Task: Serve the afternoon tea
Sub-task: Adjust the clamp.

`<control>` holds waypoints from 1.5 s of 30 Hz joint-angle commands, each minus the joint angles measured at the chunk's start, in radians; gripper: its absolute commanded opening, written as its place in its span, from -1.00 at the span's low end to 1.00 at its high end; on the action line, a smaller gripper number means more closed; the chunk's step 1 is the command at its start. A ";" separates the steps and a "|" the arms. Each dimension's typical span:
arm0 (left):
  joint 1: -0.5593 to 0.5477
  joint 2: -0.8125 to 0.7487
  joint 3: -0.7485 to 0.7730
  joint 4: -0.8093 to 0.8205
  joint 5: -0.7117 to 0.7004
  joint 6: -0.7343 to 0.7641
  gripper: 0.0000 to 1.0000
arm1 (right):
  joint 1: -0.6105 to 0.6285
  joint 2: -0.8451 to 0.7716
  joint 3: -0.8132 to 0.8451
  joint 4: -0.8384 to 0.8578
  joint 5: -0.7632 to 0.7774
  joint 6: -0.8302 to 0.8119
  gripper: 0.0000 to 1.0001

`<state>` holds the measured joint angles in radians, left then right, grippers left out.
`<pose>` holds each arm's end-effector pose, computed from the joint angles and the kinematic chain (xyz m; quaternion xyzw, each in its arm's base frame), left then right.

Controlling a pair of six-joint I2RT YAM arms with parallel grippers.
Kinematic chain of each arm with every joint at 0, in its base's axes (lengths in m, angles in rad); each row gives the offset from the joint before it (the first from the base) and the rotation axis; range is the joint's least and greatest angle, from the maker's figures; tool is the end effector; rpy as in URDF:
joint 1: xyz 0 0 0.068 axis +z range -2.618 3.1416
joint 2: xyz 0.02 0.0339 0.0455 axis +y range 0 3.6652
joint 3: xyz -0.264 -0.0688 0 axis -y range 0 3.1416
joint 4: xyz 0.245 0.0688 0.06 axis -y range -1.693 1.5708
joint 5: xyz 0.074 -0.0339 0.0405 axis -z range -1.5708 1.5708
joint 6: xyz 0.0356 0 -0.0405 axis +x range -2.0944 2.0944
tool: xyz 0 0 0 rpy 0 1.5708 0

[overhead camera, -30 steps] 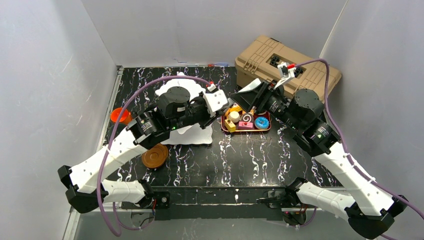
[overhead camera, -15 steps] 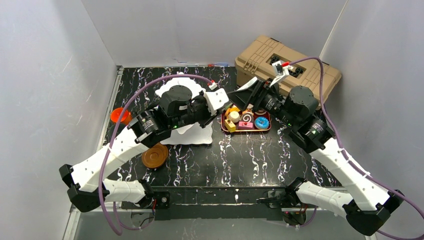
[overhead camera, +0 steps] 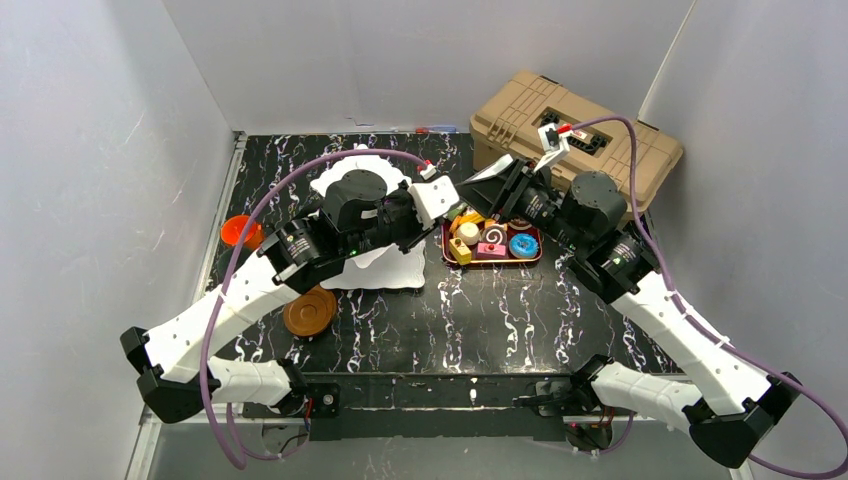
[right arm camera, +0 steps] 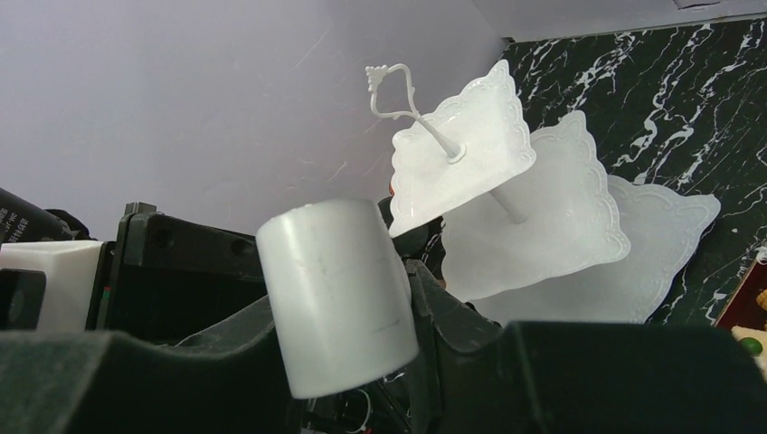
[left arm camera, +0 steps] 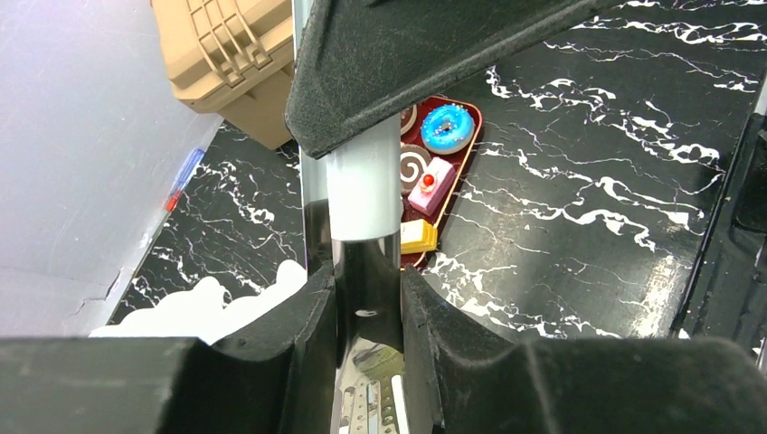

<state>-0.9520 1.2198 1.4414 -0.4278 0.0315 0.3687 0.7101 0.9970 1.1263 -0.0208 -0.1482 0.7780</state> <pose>0.1512 -0.2143 0.4513 0.4839 0.6068 -0.1930 0.6004 0.1638 0.1477 0.4381 -0.0325 0.6674 0.5392 0.5127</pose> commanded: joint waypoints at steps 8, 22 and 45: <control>-0.004 -0.012 -0.001 0.105 0.001 0.044 -0.18 | 0.029 -0.028 -0.029 0.068 -0.117 0.076 -0.97; -0.003 -0.026 0.060 0.040 -0.099 0.022 0.92 | 0.029 -0.036 -0.006 -0.190 0.155 -0.260 -0.97; 0.019 -0.100 -0.031 -0.001 -0.062 0.067 0.96 | 0.028 -0.028 -0.115 -0.178 0.374 -0.370 -0.71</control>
<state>-0.9394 1.1240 1.3464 -0.4183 0.0029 0.4358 0.7380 0.9607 1.0512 -0.2836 0.1394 0.4561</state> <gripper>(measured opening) 0.981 0.417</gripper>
